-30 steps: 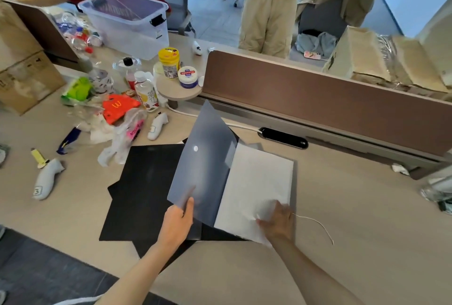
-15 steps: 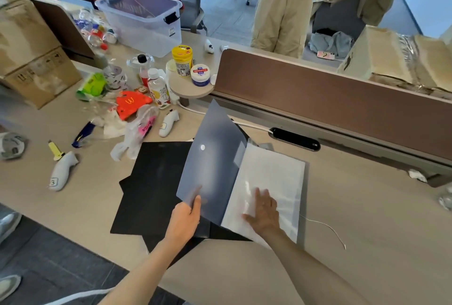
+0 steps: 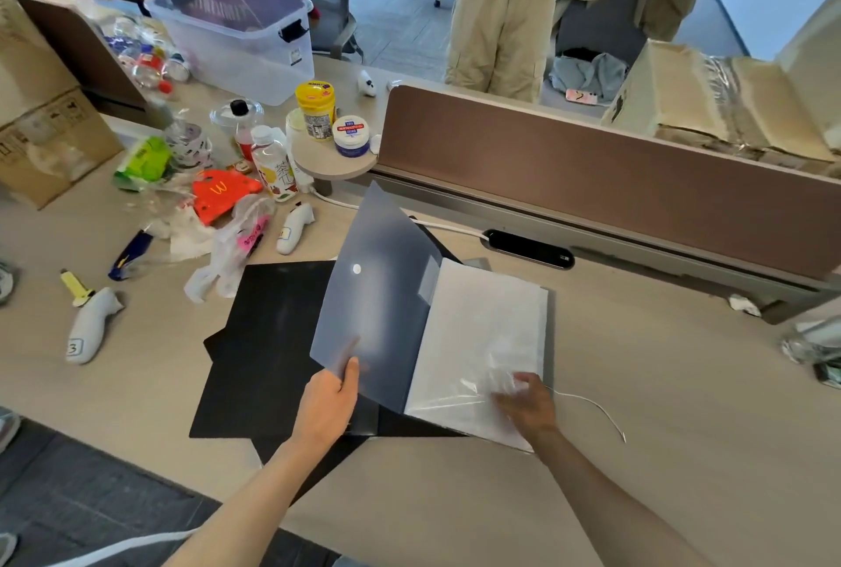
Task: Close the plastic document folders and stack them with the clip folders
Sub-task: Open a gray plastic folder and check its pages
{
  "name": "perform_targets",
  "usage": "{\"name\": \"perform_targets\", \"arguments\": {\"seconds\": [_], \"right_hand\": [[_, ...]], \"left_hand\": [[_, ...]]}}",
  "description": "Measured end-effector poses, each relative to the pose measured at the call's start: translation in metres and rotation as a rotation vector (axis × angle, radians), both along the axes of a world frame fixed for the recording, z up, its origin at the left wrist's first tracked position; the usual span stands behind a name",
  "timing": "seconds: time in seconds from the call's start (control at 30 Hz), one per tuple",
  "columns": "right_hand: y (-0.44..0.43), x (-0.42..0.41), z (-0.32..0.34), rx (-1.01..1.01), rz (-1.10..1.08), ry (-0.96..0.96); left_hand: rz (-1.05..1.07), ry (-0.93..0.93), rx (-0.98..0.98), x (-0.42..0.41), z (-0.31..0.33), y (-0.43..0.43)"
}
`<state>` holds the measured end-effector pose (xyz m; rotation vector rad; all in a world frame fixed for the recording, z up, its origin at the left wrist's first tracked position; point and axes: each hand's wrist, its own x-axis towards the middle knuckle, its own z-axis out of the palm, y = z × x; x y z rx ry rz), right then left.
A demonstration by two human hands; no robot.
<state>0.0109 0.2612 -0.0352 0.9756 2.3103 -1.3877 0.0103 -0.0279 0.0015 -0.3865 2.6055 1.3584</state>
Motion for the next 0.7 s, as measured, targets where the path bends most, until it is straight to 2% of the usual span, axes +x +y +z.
{"name": "perform_targets", "arguments": {"seconds": [0.2, 0.37, 0.47, 0.53, 0.7], "right_hand": [[0.026, 0.033, -0.004, 0.182, 0.167, -0.137], [0.041, 0.028, 0.01, 0.511, 0.416, -0.217], [0.046, 0.022, 0.02, 0.598, 0.506, -0.259], [0.052, 0.021, 0.027, 0.568, 0.527, -0.246], [0.068, 0.019, 0.038, 0.227, 0.378, -0.05]], "left_hand": [[-0.042, 0.026, -0.088, 0.004, -0.004, 0.009], [-0.093, 0.061, -0.153, 0.007, 0.012, 0.024], [-0.111, 0.112, -0.185, 0.01, 0.02, 0.032], [-0.129, 0.125, -0.203, 0.011, 0.024, 0.039], [-0.287, 0.214, -0.238, 0.026, 0.053, 0.073]]}}
